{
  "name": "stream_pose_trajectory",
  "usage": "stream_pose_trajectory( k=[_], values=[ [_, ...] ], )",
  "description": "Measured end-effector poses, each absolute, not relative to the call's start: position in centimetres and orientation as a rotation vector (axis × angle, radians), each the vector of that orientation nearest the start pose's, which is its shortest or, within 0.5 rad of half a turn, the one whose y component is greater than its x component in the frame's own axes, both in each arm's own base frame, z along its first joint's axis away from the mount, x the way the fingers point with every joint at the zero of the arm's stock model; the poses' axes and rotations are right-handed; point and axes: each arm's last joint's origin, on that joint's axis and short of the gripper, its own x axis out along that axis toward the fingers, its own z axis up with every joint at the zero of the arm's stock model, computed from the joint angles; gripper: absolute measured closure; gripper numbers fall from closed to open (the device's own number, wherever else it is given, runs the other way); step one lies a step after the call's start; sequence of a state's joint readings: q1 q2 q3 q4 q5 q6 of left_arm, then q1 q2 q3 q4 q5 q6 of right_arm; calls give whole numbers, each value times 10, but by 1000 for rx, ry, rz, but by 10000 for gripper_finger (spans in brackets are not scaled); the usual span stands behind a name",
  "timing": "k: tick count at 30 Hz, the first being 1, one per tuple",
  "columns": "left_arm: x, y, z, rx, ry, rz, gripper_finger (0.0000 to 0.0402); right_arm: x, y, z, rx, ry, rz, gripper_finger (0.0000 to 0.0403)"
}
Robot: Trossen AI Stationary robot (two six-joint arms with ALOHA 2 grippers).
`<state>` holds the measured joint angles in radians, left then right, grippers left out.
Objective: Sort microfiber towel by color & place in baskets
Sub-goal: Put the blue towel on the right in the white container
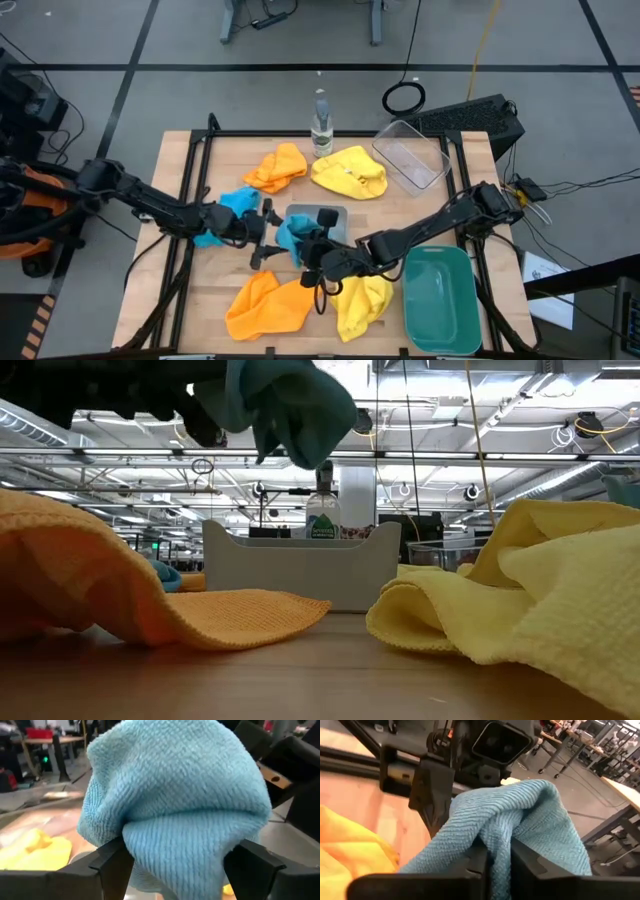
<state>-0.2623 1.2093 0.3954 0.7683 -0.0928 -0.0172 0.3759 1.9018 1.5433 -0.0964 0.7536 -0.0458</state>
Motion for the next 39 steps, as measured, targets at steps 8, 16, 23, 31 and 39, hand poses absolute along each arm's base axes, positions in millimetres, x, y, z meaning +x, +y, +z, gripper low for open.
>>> stream_pose_trajectory(
  k=[8, 16, 23, 31, 39],
  values=[
    [231, -66, 204, 68, 27, -231, 193, 413, 142, 285, -196, 368, -376, 272],
    [228, -69, 210, 70, -12, -246, 383, 401, 158, 287, -147, 386, -380, 199],
    [224, -67, 217, 59, -41, -238, 394, 372, 181, 292, -150, 426, -420, 161],
    [214, -65, 232, 54, -77, -238, 394, 354, 188, 266, -121, 533, -557, 170],
    [214, -65, 227, 61, -30, -239, 394, 376, 192, 257, -189, 467, -535, 201]
  ],
)
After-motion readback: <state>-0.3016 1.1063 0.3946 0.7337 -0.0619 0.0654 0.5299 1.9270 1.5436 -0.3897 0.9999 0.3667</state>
